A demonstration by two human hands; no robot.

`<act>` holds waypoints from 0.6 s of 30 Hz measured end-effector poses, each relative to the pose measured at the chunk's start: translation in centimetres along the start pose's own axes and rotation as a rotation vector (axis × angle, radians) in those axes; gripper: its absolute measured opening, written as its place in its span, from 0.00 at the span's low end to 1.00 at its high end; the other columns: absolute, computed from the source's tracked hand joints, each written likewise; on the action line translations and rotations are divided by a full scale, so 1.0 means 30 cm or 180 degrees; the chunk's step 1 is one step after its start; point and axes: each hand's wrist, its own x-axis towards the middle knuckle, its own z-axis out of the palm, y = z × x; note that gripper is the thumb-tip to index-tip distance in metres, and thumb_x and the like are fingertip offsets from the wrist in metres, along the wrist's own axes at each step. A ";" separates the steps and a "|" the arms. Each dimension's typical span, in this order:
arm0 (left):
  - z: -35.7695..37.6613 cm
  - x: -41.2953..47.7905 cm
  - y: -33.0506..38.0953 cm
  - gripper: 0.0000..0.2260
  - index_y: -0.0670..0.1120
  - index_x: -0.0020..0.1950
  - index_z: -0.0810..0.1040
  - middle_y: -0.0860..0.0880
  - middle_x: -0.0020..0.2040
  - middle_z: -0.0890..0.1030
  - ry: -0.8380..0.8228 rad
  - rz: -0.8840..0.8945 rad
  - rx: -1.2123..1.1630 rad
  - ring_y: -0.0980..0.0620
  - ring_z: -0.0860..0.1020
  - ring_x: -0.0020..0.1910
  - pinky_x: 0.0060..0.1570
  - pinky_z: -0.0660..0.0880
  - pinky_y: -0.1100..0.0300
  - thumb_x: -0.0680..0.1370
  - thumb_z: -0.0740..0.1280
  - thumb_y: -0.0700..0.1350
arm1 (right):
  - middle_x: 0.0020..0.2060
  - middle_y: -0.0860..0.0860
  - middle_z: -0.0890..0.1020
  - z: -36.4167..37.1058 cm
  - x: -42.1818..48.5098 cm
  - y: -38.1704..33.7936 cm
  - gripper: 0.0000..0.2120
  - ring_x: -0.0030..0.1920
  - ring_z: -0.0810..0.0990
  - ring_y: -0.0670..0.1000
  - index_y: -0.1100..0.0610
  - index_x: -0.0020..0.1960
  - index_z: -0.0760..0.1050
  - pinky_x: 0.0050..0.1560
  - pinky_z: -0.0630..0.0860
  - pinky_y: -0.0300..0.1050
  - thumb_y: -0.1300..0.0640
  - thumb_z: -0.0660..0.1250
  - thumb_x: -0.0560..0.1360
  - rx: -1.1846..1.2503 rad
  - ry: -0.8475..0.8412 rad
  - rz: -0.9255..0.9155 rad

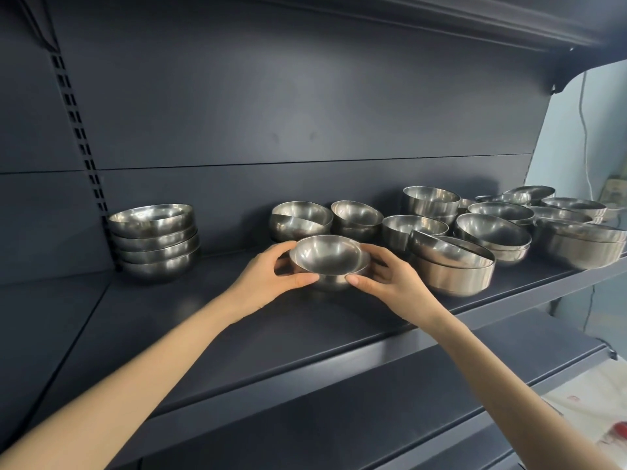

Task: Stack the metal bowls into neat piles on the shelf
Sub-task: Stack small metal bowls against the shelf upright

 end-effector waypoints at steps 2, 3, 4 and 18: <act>-0.019 -0.020 0.009 0.33 0.51 0.69 0.70 0.56 0.63 0.77 0.0113 0.0027 -0.0131 0.65 0.75 0.61 0.54 0.72 0.73 0.66 0.76 0.53 | 0.59 0.48 0.81 0.016 0.010 -0.022 0.34 0.59 0.80 0.44 0.56 0.69 0.70 0.62 0.74 0.38 0.49 0.75 0.66 0.0062 -0.0014 -0.0044; -0.031 -0.033 0.014 0.32 0.52 0.68 0.71 0.57 0.62 0.77 0.0169 0.0037 -0.0174 0.66 0.75 0.60 0.55 0.72 0.72 0.65 0.75 0.53 | 0.59 0.47 0.81 0.028 0.016 -0.034 0.33 0.59 0.80 0.45 0.55 0.68 0.70 0.62 0.74 0.39 0.48 0.74 0.66 0.0094 -0.0027 -0.0048; -0.044 -0.047 0.019 0.29 0.54 0.65 0.72 0.59 0.60 0.78 0.0220 0.0041 -0.0199 0.67 0.75 0.59 0.55 0.73 0.71 0.65 0.75 0.52 | 0.58 0.47 0.81 0.041 0.022 -0.047 0.32 0.59 0.80 0.45 0.53 0.68 0.71 0.62 0.75 0.39 0.48 0.74 0.66 0.0129 -0.0044 -0.0050; -0.303 -0.270 -0.001 0.25 0.59 0.63 0.71 0.64 0.55 0.79 0.1169 0.0040 -0.0297 0.71 0.74 0.57 0.51 0.71 0.75 0.71 0.75 0.43 | 0.58 0.46 0.80 0.364 0.086 -0.221 0.25 0.57 0.80 0.40 0.50 0.65 0.70 0.53 0.75 0.32 0.60 0.73 0.71 0.0848 -0.0449 -0.0291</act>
